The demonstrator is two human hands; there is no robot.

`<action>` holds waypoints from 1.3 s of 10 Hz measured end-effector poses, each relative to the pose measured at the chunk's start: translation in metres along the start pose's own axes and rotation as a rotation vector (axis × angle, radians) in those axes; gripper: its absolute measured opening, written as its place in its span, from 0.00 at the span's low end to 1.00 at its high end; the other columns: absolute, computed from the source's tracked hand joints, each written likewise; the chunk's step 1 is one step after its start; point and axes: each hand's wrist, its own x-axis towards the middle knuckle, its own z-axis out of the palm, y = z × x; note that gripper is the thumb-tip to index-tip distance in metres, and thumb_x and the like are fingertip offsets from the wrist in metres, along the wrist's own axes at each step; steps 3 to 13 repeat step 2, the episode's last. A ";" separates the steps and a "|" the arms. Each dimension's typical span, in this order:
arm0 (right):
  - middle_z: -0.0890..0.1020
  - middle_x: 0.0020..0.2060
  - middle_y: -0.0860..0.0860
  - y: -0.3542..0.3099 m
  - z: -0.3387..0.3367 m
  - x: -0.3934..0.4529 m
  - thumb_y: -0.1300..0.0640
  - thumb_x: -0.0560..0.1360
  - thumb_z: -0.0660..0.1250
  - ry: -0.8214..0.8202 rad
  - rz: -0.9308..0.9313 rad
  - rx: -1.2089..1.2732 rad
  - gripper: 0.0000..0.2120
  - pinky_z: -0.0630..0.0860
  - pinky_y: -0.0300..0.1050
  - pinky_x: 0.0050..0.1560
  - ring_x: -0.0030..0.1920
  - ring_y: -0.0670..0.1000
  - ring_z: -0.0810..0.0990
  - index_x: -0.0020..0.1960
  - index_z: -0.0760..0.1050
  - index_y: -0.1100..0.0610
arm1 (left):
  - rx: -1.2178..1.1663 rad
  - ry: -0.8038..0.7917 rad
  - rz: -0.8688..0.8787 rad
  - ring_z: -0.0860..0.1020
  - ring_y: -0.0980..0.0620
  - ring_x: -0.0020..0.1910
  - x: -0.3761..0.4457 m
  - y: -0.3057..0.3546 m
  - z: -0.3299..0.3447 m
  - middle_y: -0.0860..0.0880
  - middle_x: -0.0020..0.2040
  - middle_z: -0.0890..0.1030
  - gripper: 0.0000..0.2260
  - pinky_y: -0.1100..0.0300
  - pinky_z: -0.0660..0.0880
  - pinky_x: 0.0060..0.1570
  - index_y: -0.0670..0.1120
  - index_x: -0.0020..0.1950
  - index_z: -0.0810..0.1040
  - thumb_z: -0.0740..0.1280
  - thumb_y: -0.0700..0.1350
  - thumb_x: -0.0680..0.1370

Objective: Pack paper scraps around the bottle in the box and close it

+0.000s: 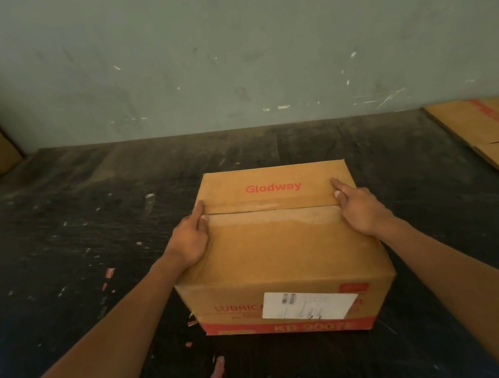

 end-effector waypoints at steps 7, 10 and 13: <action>0.52 0.78 0.56 -0.022 -0.006 -0.040 0.48 0.82 0.53 0.166 -0.024 -0.218 0.23 0.49 0.71 0.72 0.76 0.62 0.53 0.76 0.58 0.46 | -0.002 0.052 -0.024 0.58 0.41 0.76 -0.019 0.008 -0.003 0.43 0.79 0.56 0.27 0.42 0.56 0.74 0.49 0.80 0.49 0.55 0.51 0.83; 0.52 0.78 0.56 -0.022 -0.006 -0.040 0.48 0.82 0.53 0.166 -0.024 -0.218 0.23 0.49 0.71 0.72 0.76 0.62 0.53 0.76 0.58 0.46 | -0.002 0.052 -0.024 0.58 0.41 0.76 -0.019 0.008 -0.003 0.43 0.79 0.56 0.27 0.42 0.56 0.74 0.49 0.80 0.49 0.55 0.51 0.83; 0.52 0.78 0.56 -0.022 -0.006 -0.040 0.48 0.82 0.53 0.166 -0.024 -0.218 0.23 0.49 0.71 0.72 0.76 0.62 0.53 0.76 0.58 0.46 | -0.002 0.052 -0.024 0.58 0.41 0.76 -0.019 0.008 -0.003 0.43 0.79 0.56 0.27 0.42 0.56 0.74 0.49 0.80 0.49 0.55 0.51 0.83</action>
